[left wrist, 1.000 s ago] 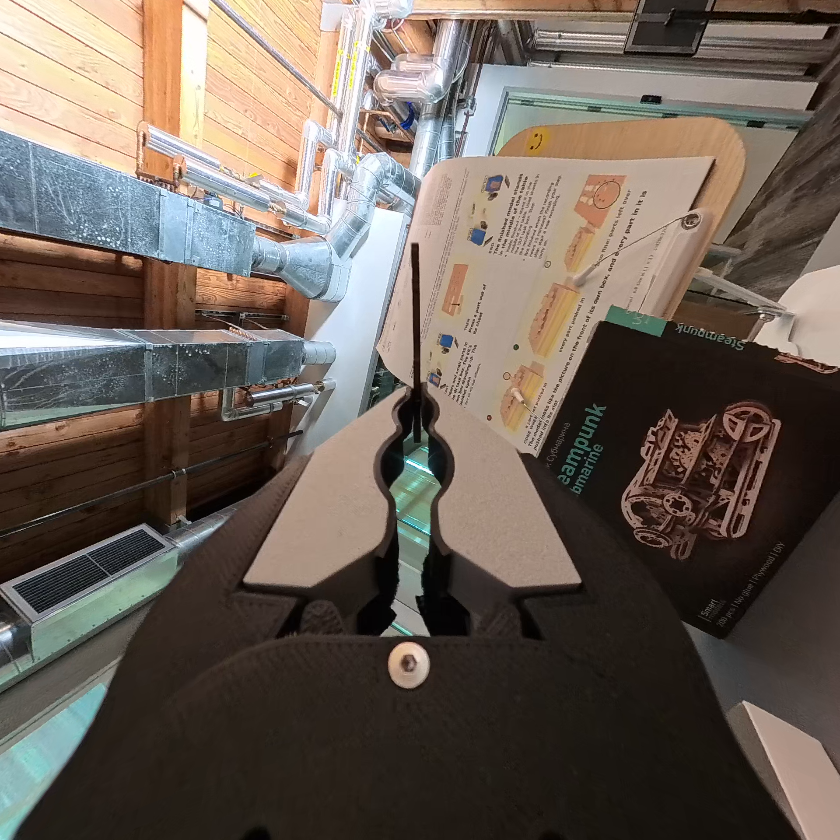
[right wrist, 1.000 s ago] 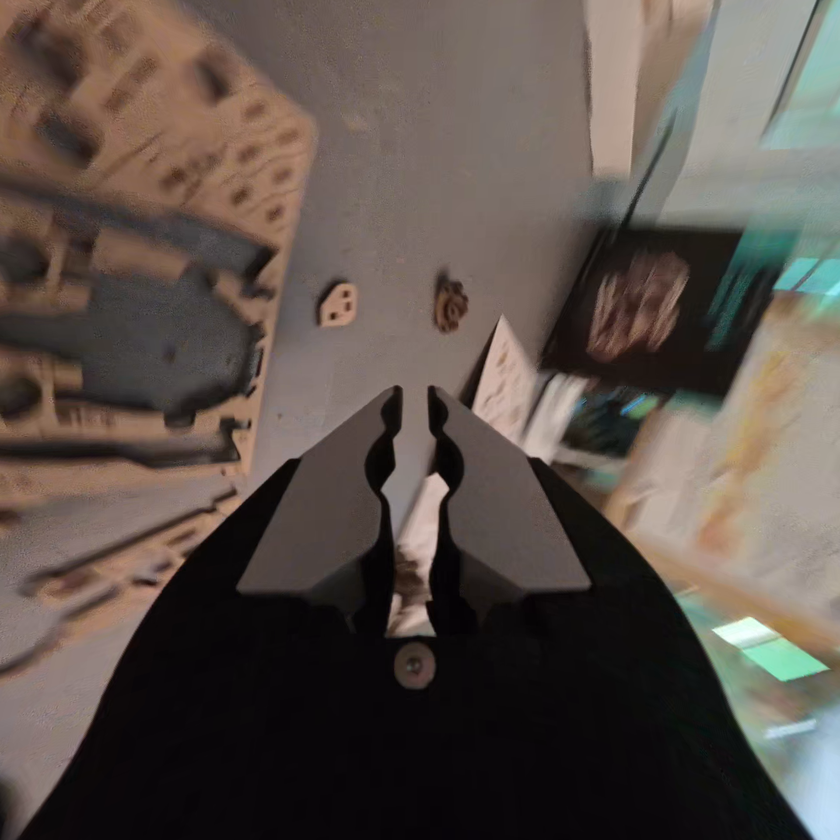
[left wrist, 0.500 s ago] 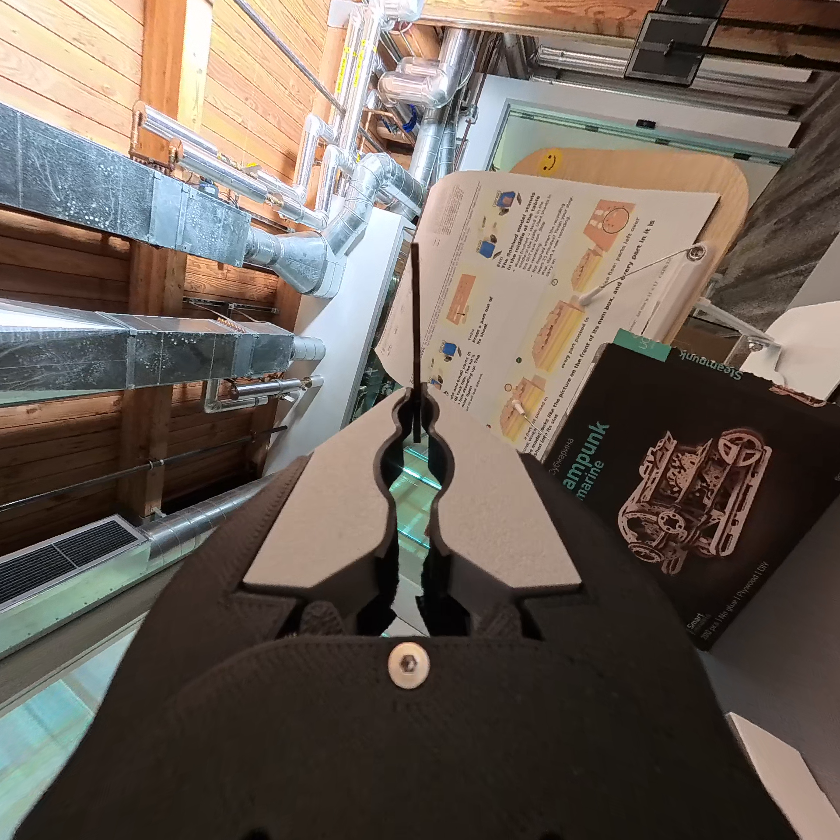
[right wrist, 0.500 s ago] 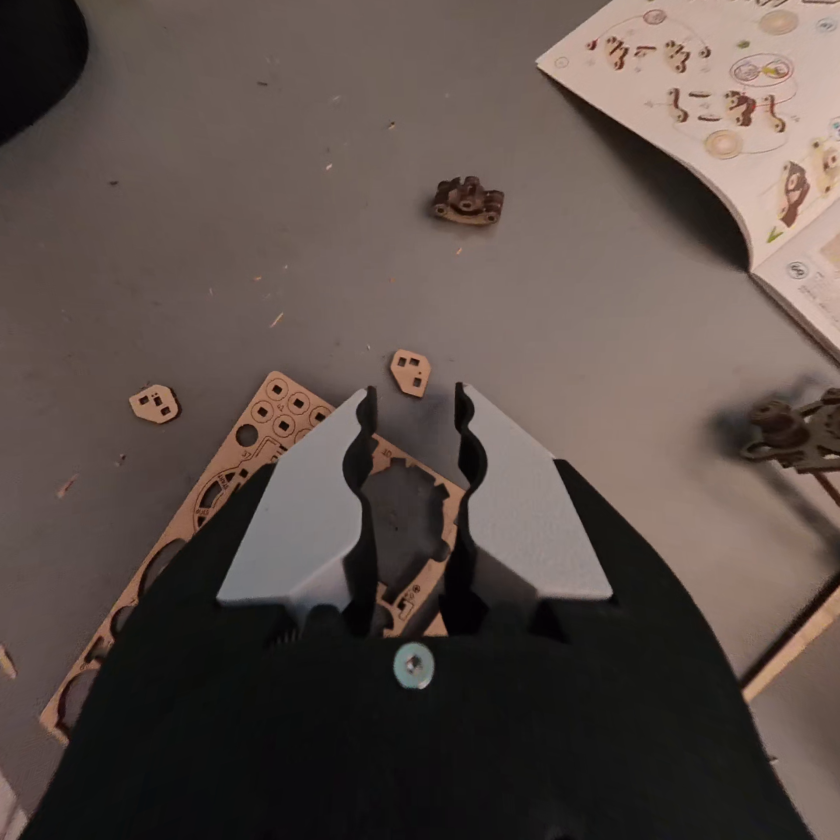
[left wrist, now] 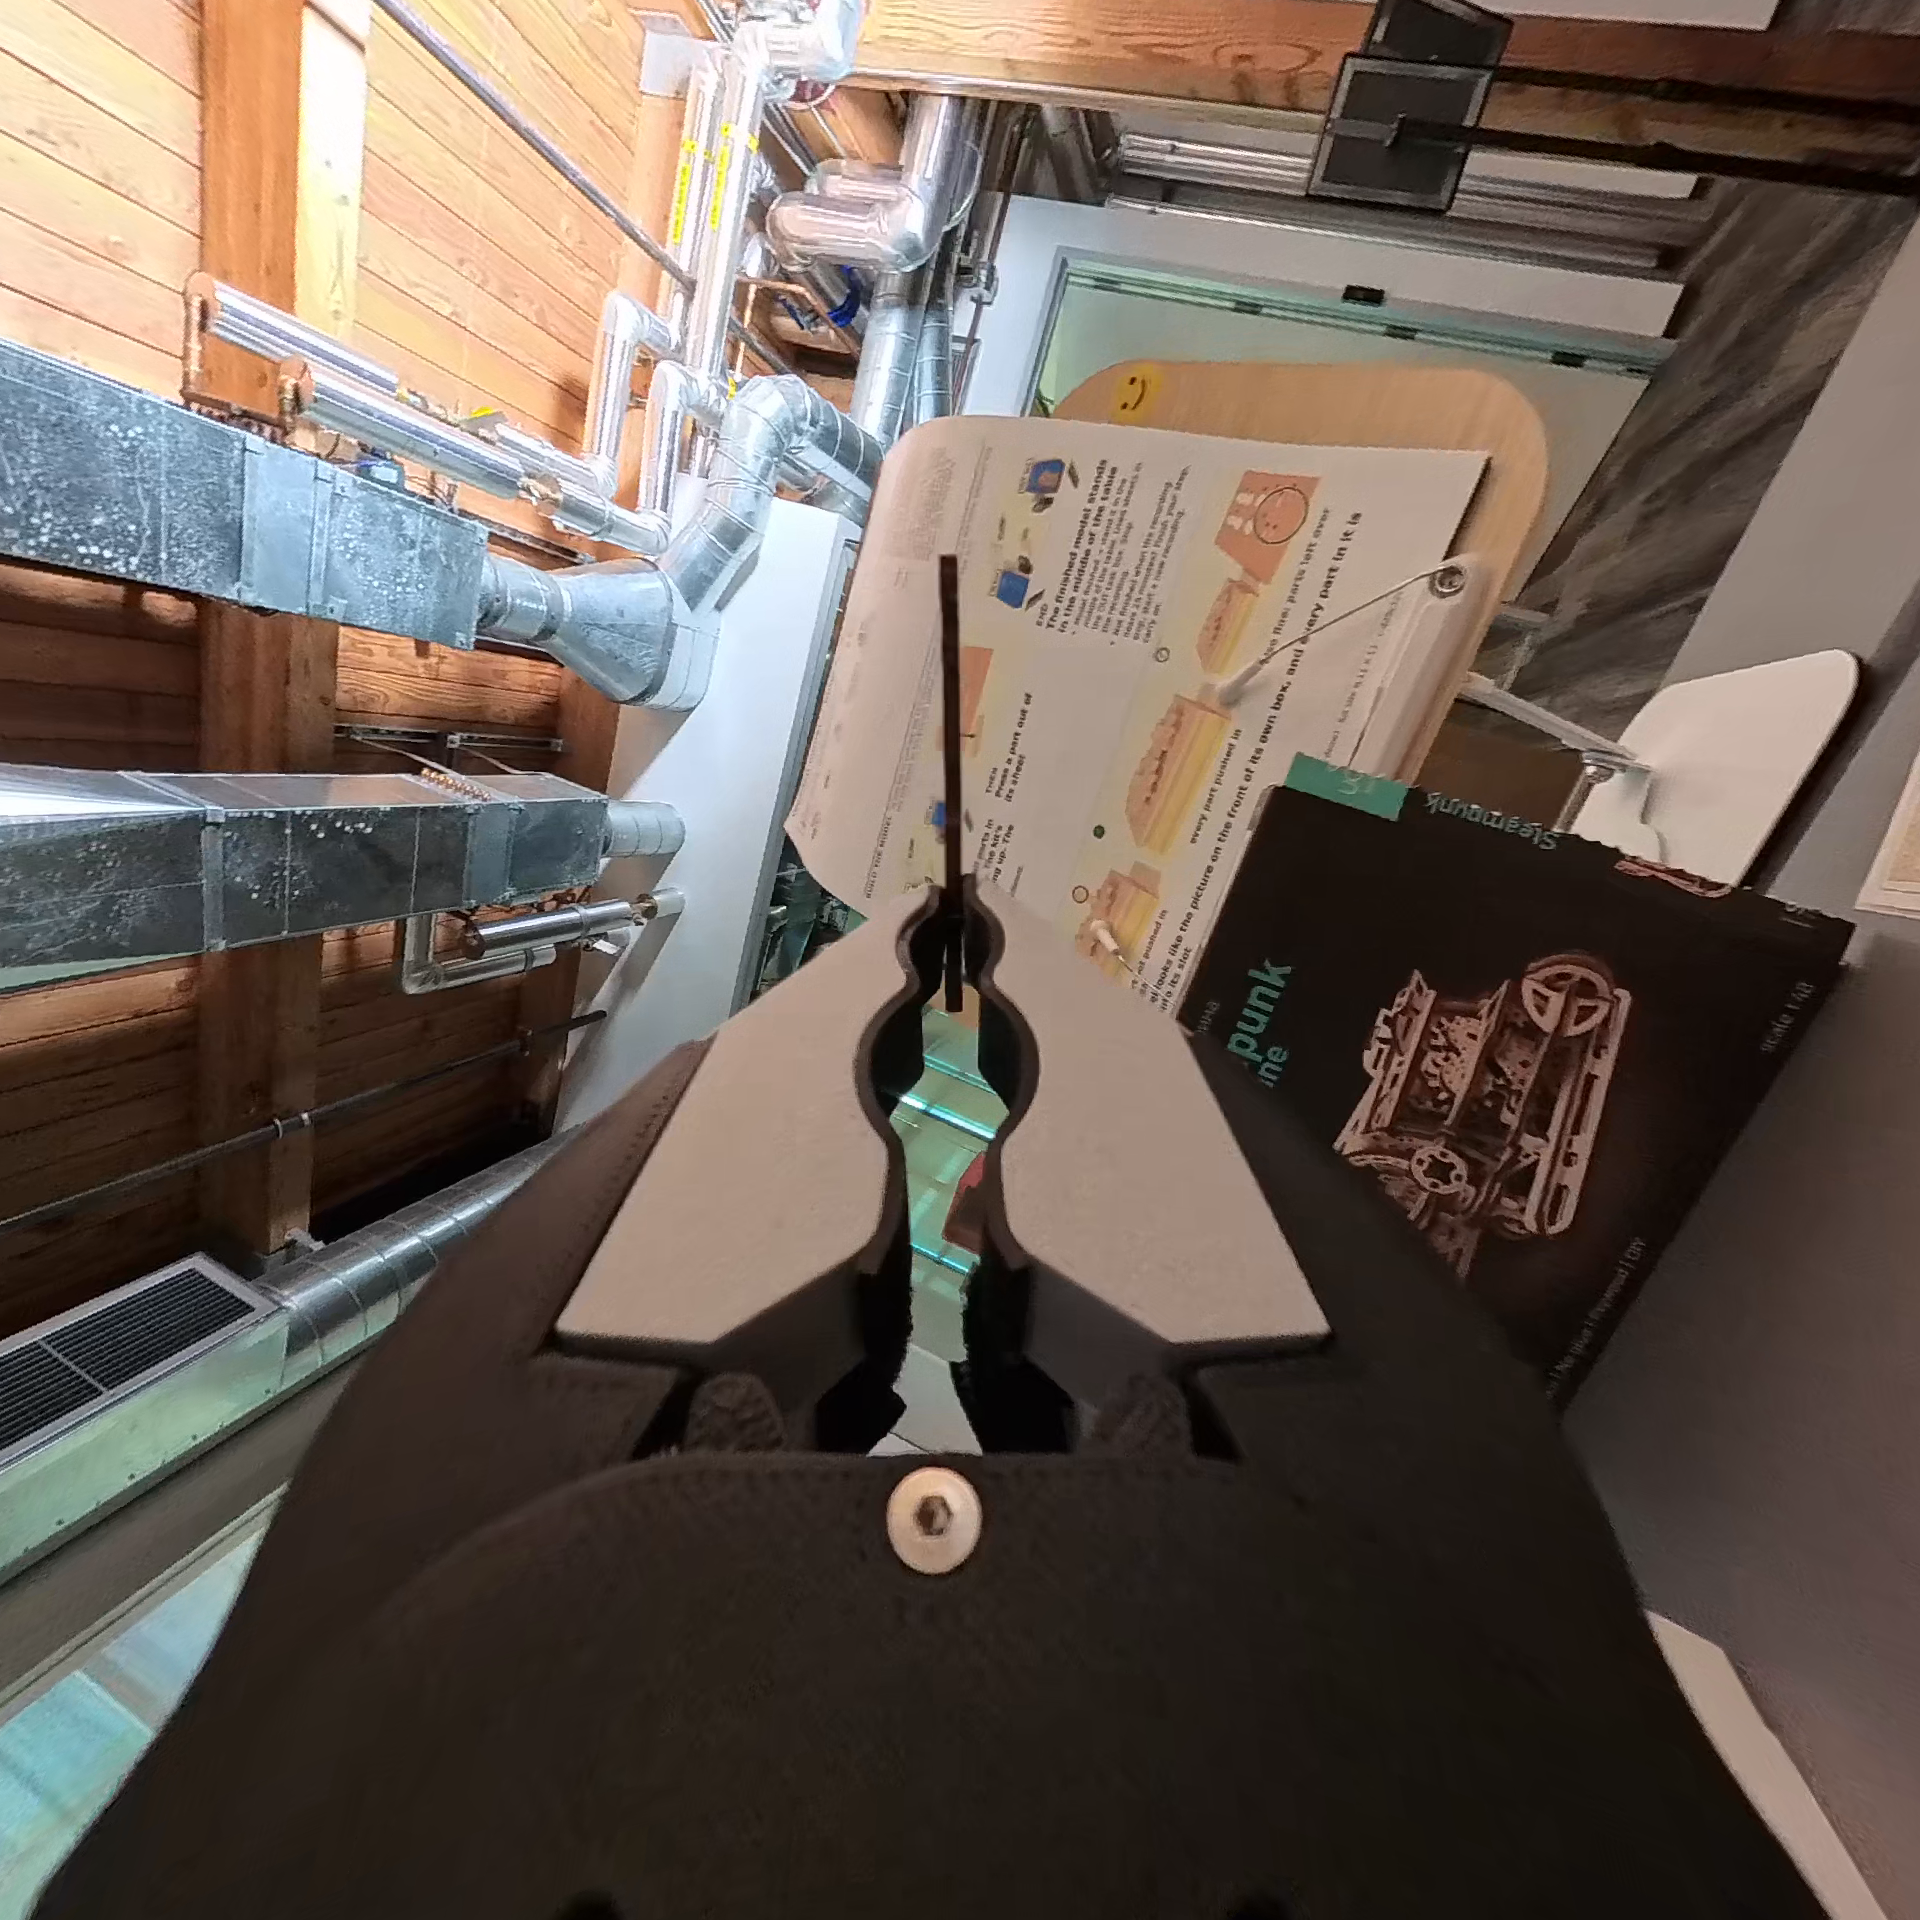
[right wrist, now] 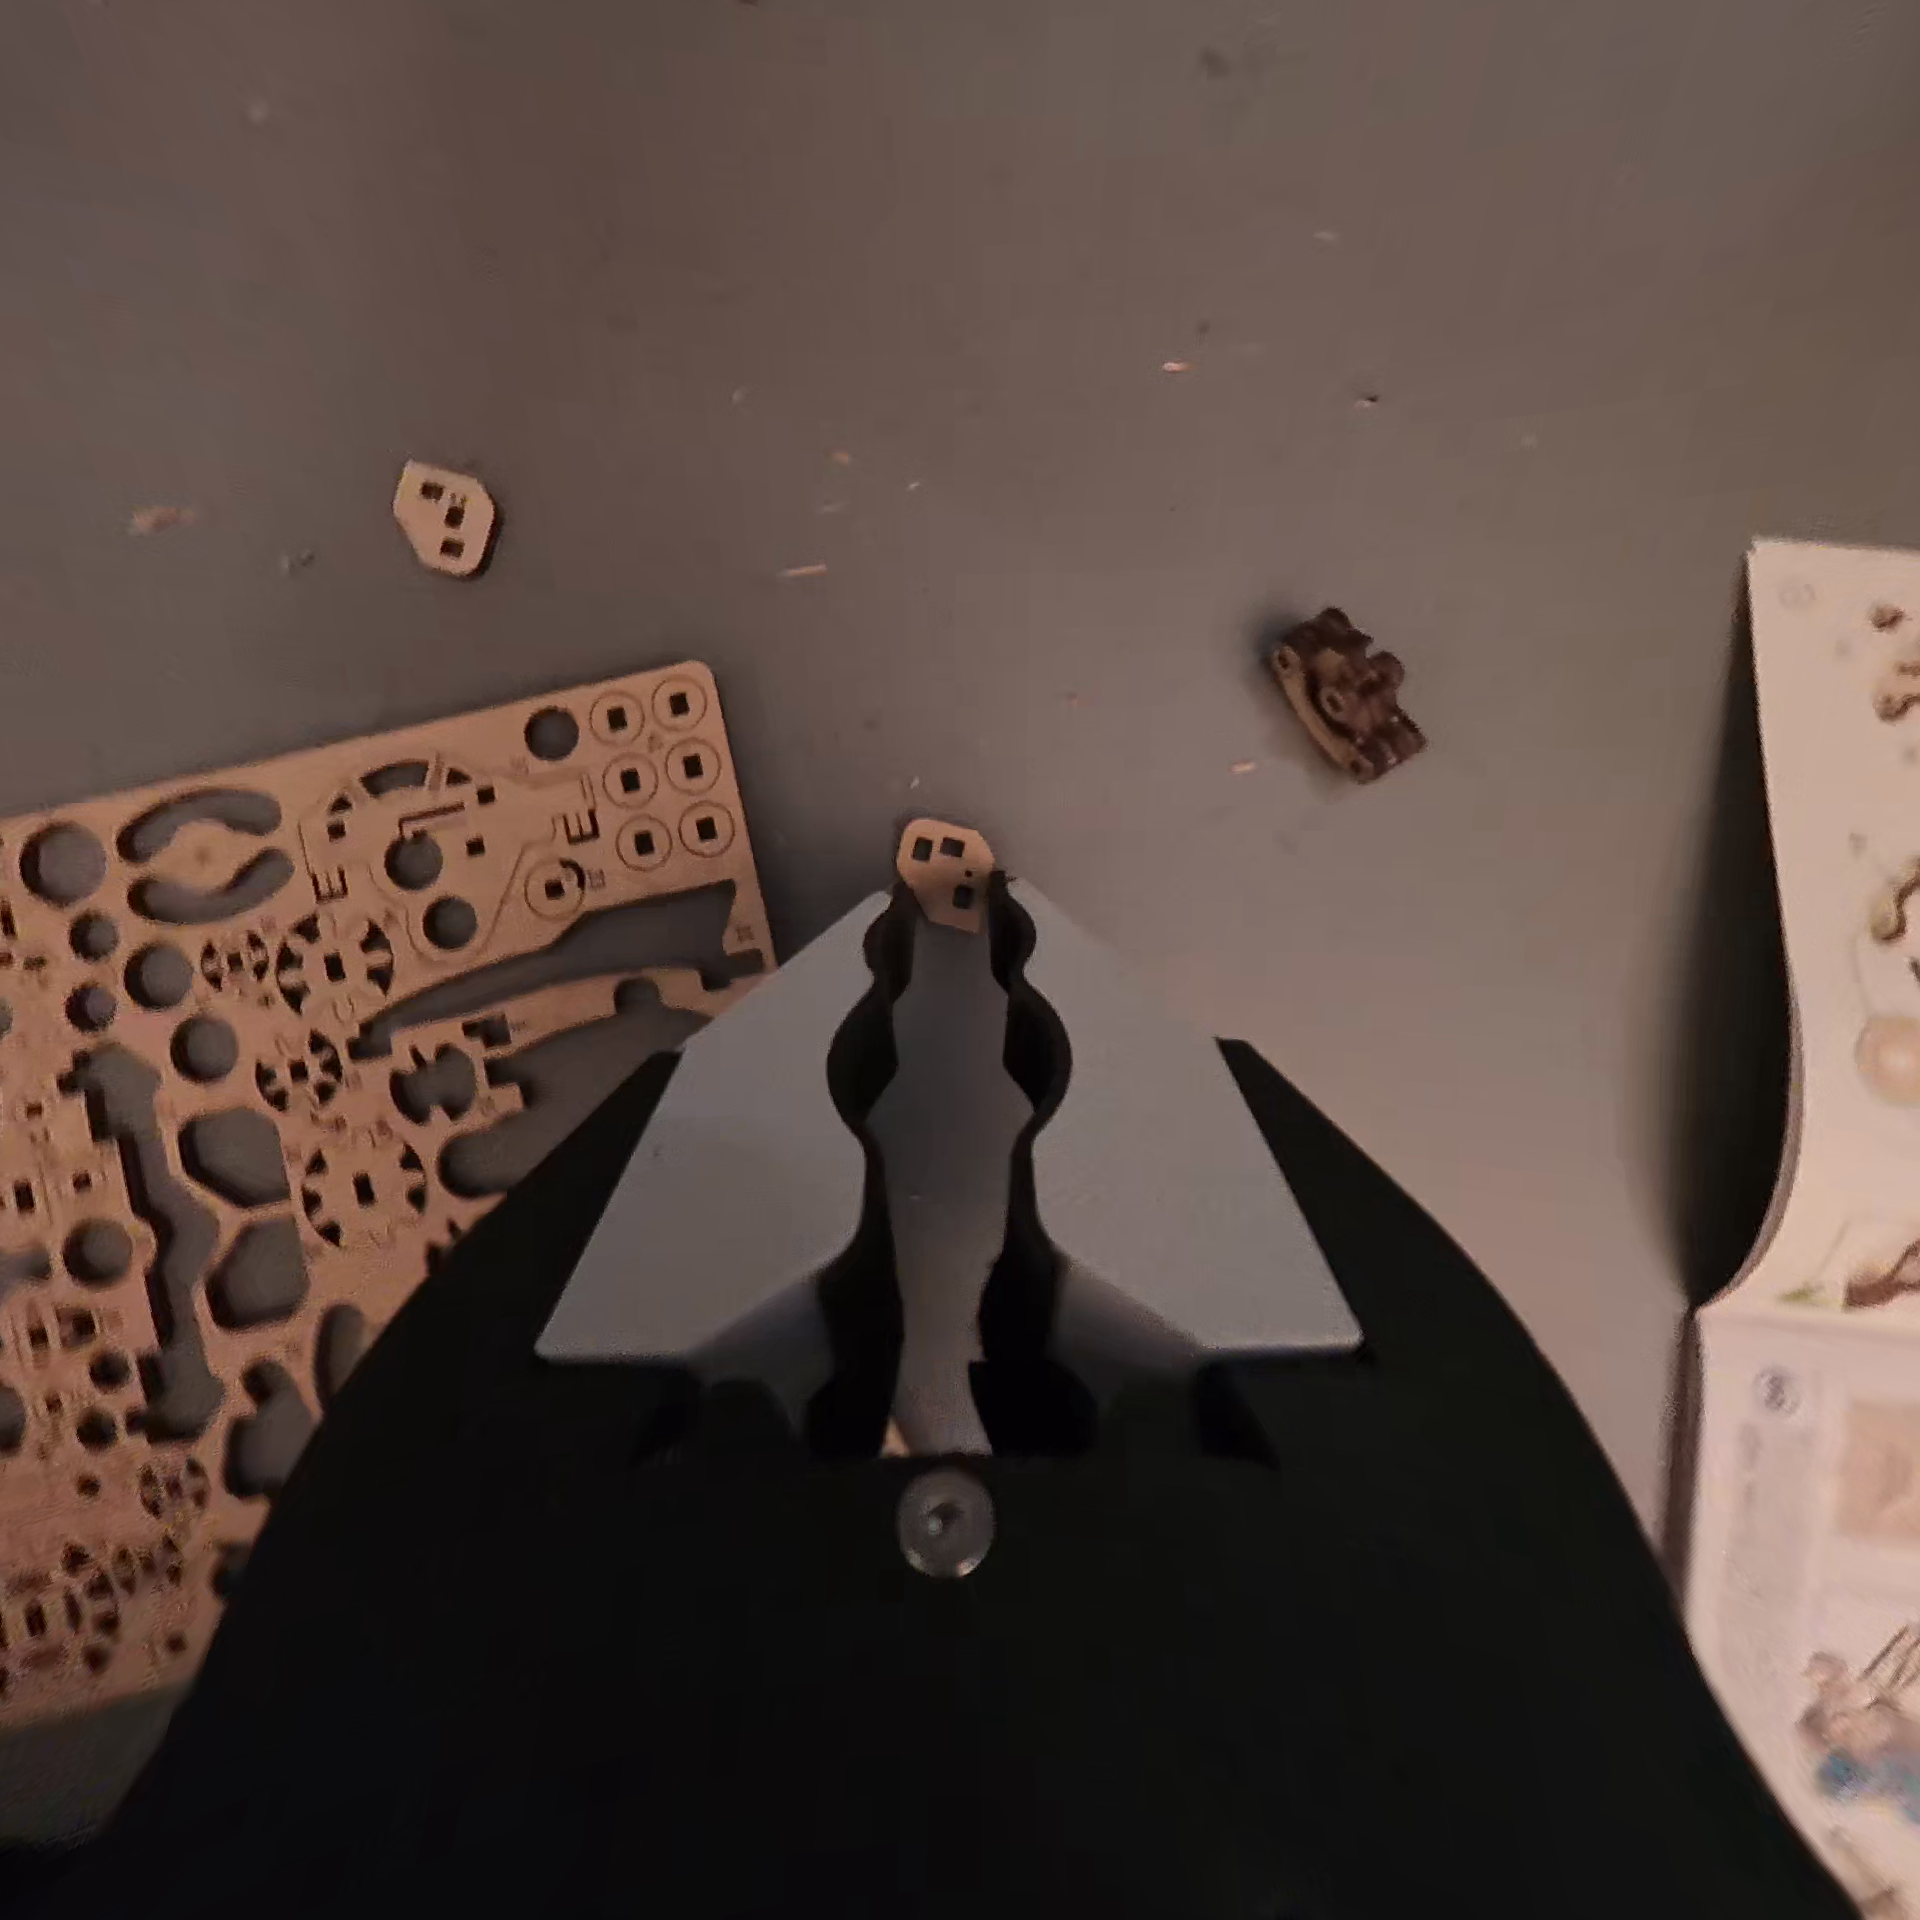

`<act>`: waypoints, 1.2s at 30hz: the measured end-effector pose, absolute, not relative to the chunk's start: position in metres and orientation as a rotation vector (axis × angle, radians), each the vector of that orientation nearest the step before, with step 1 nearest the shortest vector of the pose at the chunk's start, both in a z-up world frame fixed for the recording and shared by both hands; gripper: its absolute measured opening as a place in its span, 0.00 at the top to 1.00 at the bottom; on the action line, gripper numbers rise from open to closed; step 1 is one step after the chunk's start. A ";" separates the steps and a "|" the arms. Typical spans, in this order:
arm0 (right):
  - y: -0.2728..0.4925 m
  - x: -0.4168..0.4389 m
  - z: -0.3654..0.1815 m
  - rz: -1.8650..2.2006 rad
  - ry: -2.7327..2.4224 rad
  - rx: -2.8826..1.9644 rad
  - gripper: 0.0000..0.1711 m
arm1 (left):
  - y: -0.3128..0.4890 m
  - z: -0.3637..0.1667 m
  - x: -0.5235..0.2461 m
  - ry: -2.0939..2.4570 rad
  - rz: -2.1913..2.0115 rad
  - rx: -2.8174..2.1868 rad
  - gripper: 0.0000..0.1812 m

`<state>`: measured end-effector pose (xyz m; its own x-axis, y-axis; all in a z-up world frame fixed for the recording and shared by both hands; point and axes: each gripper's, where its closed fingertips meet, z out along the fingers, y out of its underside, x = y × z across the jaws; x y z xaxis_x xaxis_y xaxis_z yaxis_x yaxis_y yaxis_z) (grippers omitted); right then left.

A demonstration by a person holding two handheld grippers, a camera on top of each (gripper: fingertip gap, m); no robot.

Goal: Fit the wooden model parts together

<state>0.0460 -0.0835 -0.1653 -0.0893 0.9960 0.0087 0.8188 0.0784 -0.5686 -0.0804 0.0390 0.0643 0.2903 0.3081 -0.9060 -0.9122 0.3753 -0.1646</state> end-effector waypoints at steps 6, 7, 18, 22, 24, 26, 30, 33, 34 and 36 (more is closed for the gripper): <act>-0.073 0.048 -0.165 0.623 -2.031 -1.798 0.92 | 0.049 0.031 -0.065 1.069 0.903 -0.841 1.00; -0.076 0.048 -0.165 0.631 -2.026 -1.769 0.92 | 0.049 0.023 -0.060 1.102 0.897 -0.841 1.00; -0.068 0.056 -0.152 0.687 -1.897 -1.754 0.92 | 0.037 -0.021 -0.013 1.268 0.968 -0.816 1.00; -0.062 0.059 -0.148 0.663 -1.869 -1.741 0.92 | 0.033 -0.036 -0.001 1.313 0.996 -0.807 1.00; -0.064 0.059 -0.144 0.703 -1.855 -1.749 0.92 | 0.032 -0.039 0.003 1.332 1.033 -0.762 1.00; -0.062 0.059 -0.139 0.728 -1.825 -1.750 0.92 | 0.033 -0.041 0.003 1.332 1.055 -0.745 1.00; -0.060 0.059 -0.133 0.775 -1.785 -1.747 0.92 | 0.031 -0.042 0.007 1.325 1.071 -0.703 1.00; -0.064 0.057 -0.130 0.840 -1.768 -1.763 0.92 | 0.025 -0.030 0.009 1.274 1.119 -0.616 1.00; -0.065 0.057 -0.131 0.858 -1.764 -1.777 0.92 | 0.022 -0.026 0.010 1.259 1.134 -0.580 1.00; -0.071 0.055 -0.129 0.926 -1.767 -1.782 0.92 | 0.016 -0.020 0.013 1.225 1.170 -0.490 1.00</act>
<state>0.0554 -0.0710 -0.1292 -0.0533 0.9888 -0.1395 0.6774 -0.0669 -0.7326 0.0128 0.0162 -0.0201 -0.0997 0.4209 -0.9016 -0.8813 0.3834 0.2765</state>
